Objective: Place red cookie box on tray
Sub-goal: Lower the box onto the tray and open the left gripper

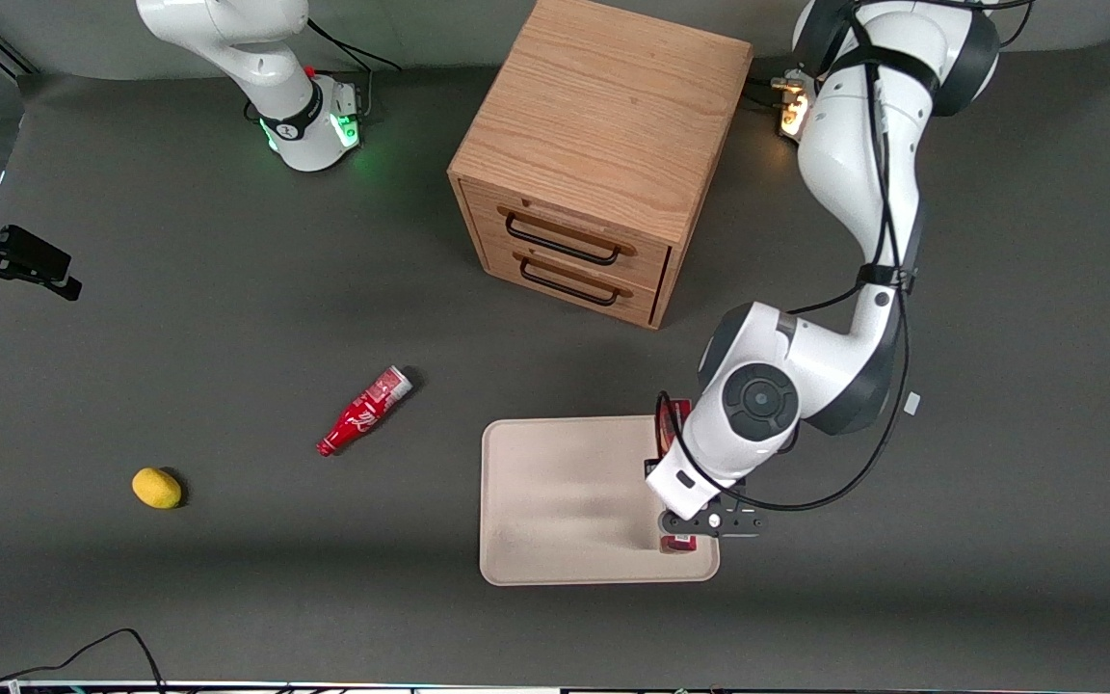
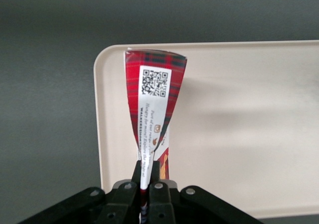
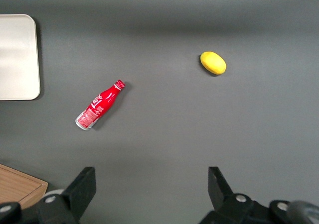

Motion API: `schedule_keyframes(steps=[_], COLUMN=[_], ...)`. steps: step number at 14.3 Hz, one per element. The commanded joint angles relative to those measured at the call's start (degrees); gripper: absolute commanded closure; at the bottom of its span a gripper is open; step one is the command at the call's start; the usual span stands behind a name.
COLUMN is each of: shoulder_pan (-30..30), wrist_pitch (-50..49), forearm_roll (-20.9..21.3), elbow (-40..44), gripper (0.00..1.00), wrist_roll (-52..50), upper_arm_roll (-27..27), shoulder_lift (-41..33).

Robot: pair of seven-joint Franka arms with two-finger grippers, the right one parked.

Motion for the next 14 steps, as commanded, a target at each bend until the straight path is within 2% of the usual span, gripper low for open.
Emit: schedule_keyframes(steps=[1, 6, 7, 8, 9, 10, 12, 14], shoulder_pan=[-1.16, -0.98, -0.90, -0.81, -0.81, -0.81, -0.81, -0.81], wrist_pitch=[0.99, 3.19, 3.89, 4.33, 4.86, 5.38, 5.48, 5.48], forearm_roll=[2.07, 3.57, 3.57, 3.75, 4.01, 4.10, 4.10, 4.37], elbow=[2.84, 2.58, 2.58, 2.58, 2.58, 2.58, 2.58, 2.58], gripper=[1.00, 1.00, 0.98, 0.91, 0.83, 0.70, 0.00, 0.00], wrist_roll=[-1.81, -1.73, -1.64, -1.55, -1.55, -1.55, -1.46, -1.55], upper_arm_roll=[1.21, 1.30, 1.30, 1.38, 1.38, 1.38, 1.38, 1.30], shoulder_lift=[2.40, 3.99, 4.25, 4.43, 4.86, 5.04, 5.13, 5.13])
